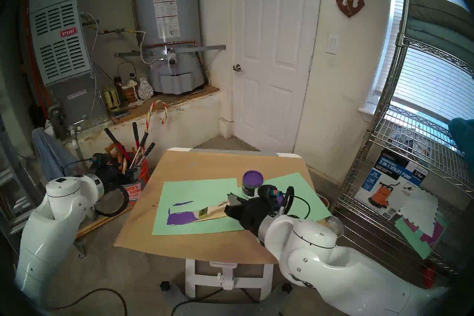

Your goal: Pick up brush, dip the brush into paint, and paint the wood

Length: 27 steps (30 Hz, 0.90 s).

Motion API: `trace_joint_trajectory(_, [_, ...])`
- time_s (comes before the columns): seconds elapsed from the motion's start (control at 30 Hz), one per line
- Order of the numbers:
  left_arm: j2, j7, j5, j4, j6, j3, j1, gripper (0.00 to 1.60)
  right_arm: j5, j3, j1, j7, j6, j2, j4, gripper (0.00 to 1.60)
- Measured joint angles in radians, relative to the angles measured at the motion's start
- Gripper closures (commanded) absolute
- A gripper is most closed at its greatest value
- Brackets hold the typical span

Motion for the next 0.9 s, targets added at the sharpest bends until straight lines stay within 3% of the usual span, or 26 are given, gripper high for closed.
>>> trace_joint_trajectory(0.9, [0.000,0.000,0.000,0.000,0.000,0.000,0.000,0.00,0.021,0.054,-0.043,0.026,-0.013,0.072,-0.012,1.60])
